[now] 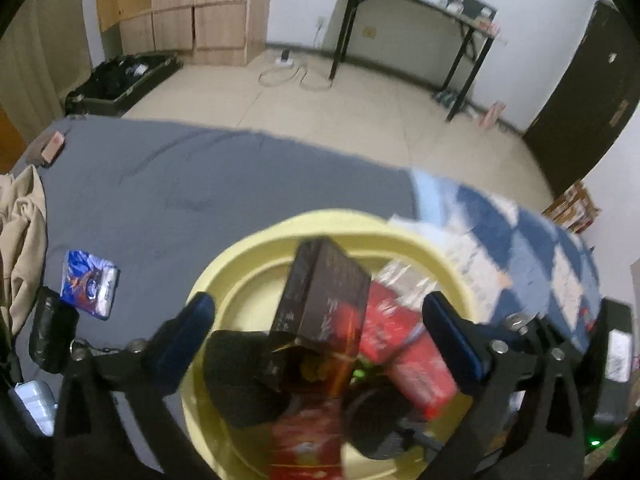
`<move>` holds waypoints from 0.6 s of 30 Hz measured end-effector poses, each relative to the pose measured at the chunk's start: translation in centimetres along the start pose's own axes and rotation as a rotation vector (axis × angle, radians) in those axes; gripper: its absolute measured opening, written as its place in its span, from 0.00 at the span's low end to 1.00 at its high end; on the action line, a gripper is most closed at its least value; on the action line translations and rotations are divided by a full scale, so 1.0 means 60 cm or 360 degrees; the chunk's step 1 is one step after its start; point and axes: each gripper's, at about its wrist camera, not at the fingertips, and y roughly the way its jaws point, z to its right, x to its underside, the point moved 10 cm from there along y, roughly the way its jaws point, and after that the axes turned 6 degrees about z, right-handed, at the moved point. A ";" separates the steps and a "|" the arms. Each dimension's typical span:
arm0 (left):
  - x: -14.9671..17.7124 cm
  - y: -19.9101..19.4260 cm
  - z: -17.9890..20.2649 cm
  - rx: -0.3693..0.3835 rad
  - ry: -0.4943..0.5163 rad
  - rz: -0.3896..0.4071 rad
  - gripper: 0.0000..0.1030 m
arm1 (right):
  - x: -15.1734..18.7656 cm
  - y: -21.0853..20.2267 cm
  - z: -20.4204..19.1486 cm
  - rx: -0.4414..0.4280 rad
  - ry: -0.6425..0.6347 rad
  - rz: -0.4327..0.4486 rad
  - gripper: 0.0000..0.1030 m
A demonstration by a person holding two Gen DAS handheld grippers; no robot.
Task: Organize rigid objects
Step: 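Lower the brown box into the yellow tray while right tool releases its red pack there, then withdraw both open tools from the tray back over the quilt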
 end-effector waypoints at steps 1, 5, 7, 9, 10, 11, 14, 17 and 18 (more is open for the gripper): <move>-0.006 -0.010 0.011 0.0018 0.0005 0.0010 1.00 | 0.000 -0.014 0.003 0.0012 0.0010 0.0013 1.00; -0.025 -0.044 0.087 0.0068 0.0081 0.0028 1.00 | 0.006 -0.100 0.043 0.0105 0.0108 0.0114 1.00; -0.027 -0.054 0.141 0.0128 0.0123 0.0032 1.00 | 0.020 -0.145 0.076 0.0161 0.0145 0.0145 1.00; -0.022 -0.055 0.208 0.0199 0.0129 0.0008 1.00 | 0.052 -0.192 0.132 0.0249 0.0206 0.0136 1.00; -0.016 -0.053 0.239 0.0231 0.0132 -0.0020 1.00 | 0.066 -0.208 0.151 0.0275 0.0236 0.0118 1.00; -0.006 -0.049 0.274 0.0265 0.0141 -0.0050 1.00 | 0.094 -0.236 0.191 0.0327 0.0286 0.0086 1.00; 0.029 -0.031 0.359 0.0310 0.0243 -0.0115 1.00 | 0.163 -0.318 0.280 0.0506 0.0335 0.0060 1.00; 0.080 0.014 0.407 0.0238 0.0361 -0.0255 1.00 | 0.234 -0.402 0.364 0.0657 0.0419 0.0062 1.00; 0.093 0.027 0.416 0.0238 0.0374 -0.0286 1.00 | 0.252 -0.424 0.385 0.0694 0.0443 0.0064 1.00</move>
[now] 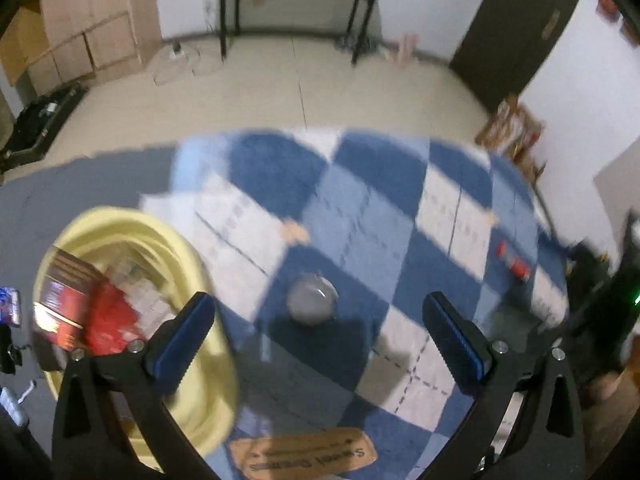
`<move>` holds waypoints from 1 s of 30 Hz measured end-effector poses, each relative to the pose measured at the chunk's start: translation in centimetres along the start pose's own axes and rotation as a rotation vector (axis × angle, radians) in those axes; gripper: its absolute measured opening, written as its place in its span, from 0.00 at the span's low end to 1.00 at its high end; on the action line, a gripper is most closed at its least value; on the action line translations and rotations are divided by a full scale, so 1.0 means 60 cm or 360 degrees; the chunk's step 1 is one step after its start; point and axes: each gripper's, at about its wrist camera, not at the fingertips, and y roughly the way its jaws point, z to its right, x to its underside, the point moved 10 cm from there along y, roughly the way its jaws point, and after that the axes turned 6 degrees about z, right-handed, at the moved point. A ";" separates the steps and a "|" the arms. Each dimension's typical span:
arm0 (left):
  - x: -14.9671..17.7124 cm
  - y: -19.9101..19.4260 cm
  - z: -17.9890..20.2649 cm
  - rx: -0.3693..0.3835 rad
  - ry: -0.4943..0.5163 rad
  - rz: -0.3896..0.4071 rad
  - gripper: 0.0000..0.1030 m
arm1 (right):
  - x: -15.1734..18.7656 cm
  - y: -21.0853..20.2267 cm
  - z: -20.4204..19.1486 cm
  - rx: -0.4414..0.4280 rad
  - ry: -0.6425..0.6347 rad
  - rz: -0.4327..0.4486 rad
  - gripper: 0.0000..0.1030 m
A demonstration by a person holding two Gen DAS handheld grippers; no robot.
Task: Organize rigid objects
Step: 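Withdraw both open tools from the tray back over the quilt, then grasp the grey round tin with left tool while right tool grasps the red lighter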
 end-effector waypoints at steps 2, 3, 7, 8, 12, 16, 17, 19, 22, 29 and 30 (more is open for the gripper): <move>0.013 0.026 0.011 -0.0012 0.0032 -0.0029 1.00 | 0.035 -0.019 0.081 0.0083 0.0068 0.0002 1.00; 0.020 0.039 0.012 -0.0036 0.0059 -0.0047 1.00 | 0.046 -0.023 0.106 0.0099 0.0102 -0.0003 1.00; 0.045 0.073 0.001 -0.0075 0.0069 -0.0090 0.99 | 0.095 -0.018 0.176 0.0094 0.0276 -0.0032 0.98; 0.052 0.084 0.002 -0.0055 0.0052 -0.0118 0.99 | 0.103 -0.007 0.181 0.0054 0.0327 -0.0035 0.96; 0.062 0.104 0.007 -0.0029 0.0035 -0.0134 0.99 | 0.111 0.027 0.173 0.0003 0.0341 -0.0068 0.89; 0.071 0.125 0.013 -0.0001 0.0075 -0.0125 0.99 | 0.113 0.075 0.153 0.0020 0.0196 -0.0068 0.79; 0.072 0.129 0.012 -0.0006 0.0084 -0.0117 0.98 | 0.118 0.082 0.152 0.0052 0.0164 -0.0072 0.74; 0.077 0.138 0.011 0.0000 0.0078 -0.0134 0.85 | 0.123 0.094 0.150 0.0124 0.0106 -0.0071 0.72; 0.086 0.153 0.012 -0.0009 0.0083 -0.0175 0.73 | 0.125 0.098 0.150 0.0137 0.0102 -0.0020 0.69; 0.094 0.161 0.006 -0.0101 0.0092 -0.0175 0.47 | 0.132 0.085 0.147 0.0163 0.0141 -0.0004 0.37; 0.094 0.162 0.007 -0.0097 0.0091 -0.0170 0.47 | 0.131 0.080 0.144 0.0172 0.0129 -0.0002 0.34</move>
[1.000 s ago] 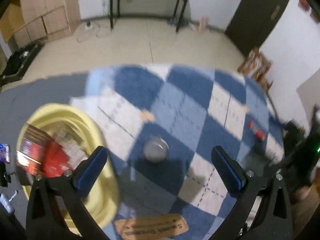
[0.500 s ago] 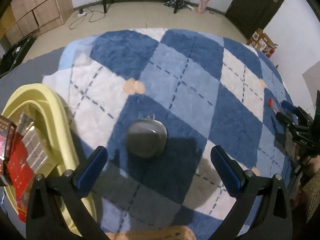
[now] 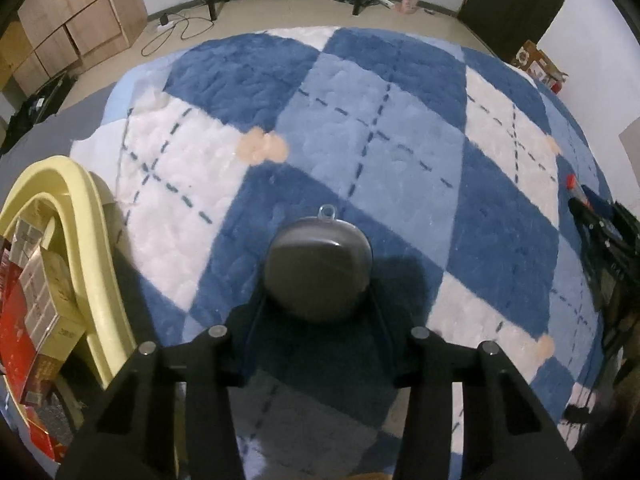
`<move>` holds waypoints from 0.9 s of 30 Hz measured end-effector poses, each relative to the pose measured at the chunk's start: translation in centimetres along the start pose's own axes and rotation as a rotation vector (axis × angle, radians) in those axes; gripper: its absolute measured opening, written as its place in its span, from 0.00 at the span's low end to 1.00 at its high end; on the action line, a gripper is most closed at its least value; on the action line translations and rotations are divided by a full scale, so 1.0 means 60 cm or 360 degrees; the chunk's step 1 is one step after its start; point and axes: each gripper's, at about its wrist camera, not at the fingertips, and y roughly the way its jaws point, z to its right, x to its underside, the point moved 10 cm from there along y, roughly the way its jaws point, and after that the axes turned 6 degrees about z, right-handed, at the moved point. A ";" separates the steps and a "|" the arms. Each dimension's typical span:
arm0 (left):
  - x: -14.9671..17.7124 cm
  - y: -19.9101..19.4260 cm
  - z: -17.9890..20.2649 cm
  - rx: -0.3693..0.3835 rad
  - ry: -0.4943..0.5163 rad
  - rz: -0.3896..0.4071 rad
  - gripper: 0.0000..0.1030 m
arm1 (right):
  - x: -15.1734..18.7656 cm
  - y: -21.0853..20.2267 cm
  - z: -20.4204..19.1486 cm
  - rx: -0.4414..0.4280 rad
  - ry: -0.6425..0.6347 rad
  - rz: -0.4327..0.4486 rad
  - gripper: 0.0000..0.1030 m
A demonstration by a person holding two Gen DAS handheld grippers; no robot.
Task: Organize rigid objects
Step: 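Grasp the grey round tin with left tool while right tool grasps the red lighter, then lift the grey tin with left tool while right tool lifts the red lighter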
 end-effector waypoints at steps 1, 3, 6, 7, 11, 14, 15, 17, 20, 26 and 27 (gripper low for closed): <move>0.000 0.001 0.001 0.0002 -0.0002 0.0006 0.47 | -0.001 -0.005 -0.004 0.0004 -0.0011 0.0001 0.28; -0.001 0.002 0.000 0.0015 -0.0019 0.0017 0.47 | -0.001 -0.006 -0.013 0.0013 -0.0027 -0.0007 0.23; -0.004 0.000 -0.005 0.0047 -0.0055 0.0024 0.47 | -0.003 -0.009 -0.012 -0.0011 0.0006 -0.0017 0.22; -0.005 -0.001 -0.006 0.0056 -0.0062 0.0025 0.47 | -0.004 -0.013 -0.009 -0.0025 0.0026 -0.0017 0.22; -0.009 -0.010 -0.007 0.0082 -0.0073 0.0038 0.47 | 0.001 -0.022 -0.001 -0.0057 0.0078 -0.0035 0.22; -0.013 -0.020 -0.008 0.0068 -0.0082 0.0054 0.46 | -0.001 -0.031 0.001 -0.0065 0.0099 -0.0031 0.21; -0.016 -0.027 -0.009 0.0062 -0.0086 0.0064 0.46 | -0.003 -0.035 0.002 -0.0062 0.0106 -0.0022 0.21; -0.026 -0.044 -0.005 0.0079 -0.0088 0.0104 0.45 | -0.009 -0.044 0.002 -0.0073 0.0130 -0.0002 0.21; -0.041 -0.072 -0.002 0.0112 -0.0094 0.0161 0.10 | -0.014 -0.053 -0.003 -0.0091 0.0148 0.0014 0.21; -0.034 -0.062 0.005 0.0106 0.0016 0.0105 0.03 | -0.007 -0.055 -0.009 -0.0102 0.0161 -0.0023 0.21; -0.028 -0.053 0.001 0.0089 0.0005 0.0089 0.03 | -0.003 -0.054 -0.011 -0.0103 0.0155 -0.0037 0.21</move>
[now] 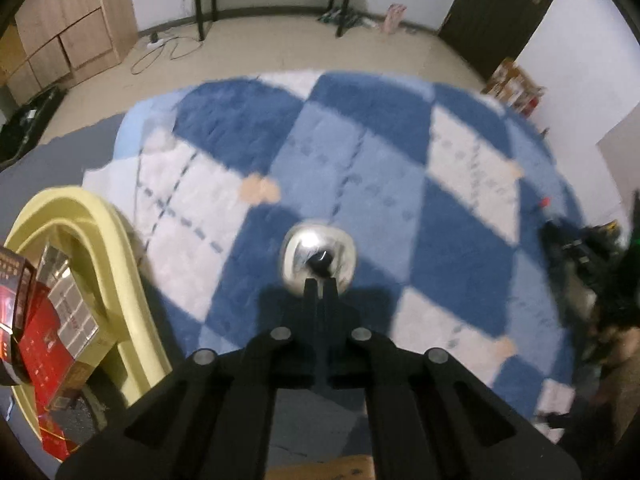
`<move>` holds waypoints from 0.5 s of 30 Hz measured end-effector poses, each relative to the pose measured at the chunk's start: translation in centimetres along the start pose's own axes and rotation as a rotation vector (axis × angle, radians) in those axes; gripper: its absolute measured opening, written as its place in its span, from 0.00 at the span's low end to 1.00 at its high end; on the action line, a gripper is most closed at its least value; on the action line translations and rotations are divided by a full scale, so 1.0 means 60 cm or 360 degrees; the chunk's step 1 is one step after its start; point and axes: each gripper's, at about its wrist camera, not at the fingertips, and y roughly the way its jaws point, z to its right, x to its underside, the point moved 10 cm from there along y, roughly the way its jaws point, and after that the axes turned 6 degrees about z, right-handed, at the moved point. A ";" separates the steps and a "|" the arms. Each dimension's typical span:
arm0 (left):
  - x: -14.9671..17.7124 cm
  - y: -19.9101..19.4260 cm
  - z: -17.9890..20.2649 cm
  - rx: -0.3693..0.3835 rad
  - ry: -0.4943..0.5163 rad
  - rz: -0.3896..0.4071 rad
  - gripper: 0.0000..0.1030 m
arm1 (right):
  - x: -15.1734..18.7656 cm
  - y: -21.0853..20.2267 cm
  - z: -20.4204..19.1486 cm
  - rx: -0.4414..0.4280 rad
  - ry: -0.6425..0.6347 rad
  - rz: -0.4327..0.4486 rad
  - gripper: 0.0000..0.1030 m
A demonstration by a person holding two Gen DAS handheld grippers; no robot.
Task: Organize rigid objects
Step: 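Lift the grey tin with left tool while right tool lifts the red lighter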
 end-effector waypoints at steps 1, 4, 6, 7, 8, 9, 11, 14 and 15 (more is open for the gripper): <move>0.006 0.007 -0.003 -0.0005 -0.0019 -0.0014 0.04 | 0.004 0.001 -0.001 -0.0005 0.0000 -0.0014 0.21; 0.004 0.013 -0.002 0.0003 -0.0031 -0.0007 0.05 | 0.002 0.003 -0.002 -0.0011 0.0000 -0.0018 0.21; -0.006 0.012 0.001 -0.0006 -0.0018 0.0017 0.07 | -0.001 0.007 -0.003 -0.0018 0.0007 -0.0015 0.21; -0.011 0.013 0.002 -0.0006 -0.0017 0.0031 0.07 | 0.000 0.010 -0.003 -0.0022 0.0012 -0.0018 0.21; -0.017 0.015 0.003 -0.0006 -0.0013 0.0048 0.07 | 0.002 0.013 -0.003 -0.0021 0.0014 -0.0022 0.21; -0.021 0.017 0.004 -0.0006 -0.0009 0.0054 0.08 | 0.004 0.017 -0.003 -0.0021 0.0014 -0.0030 0.21; -0.024 0.020 0.006 0.0016 -0.0026 0.0061 0.24 | 0.007 0.022 -0.003 -0.0021 0.0015 -0.0038 0.21; -0.025 0.019 0.002 -0.0013 -0.0061 0.0086 0.95 | 0.004 0.026 -0.001 -0.0023 0.0024 -0.0028 0.21; -0.027 0.016 0.003 -0.0014 -0.0050 0.0120 0.95 | 0.003 0.028 0.000 -0.0021 0.0027 -0.0024 0.21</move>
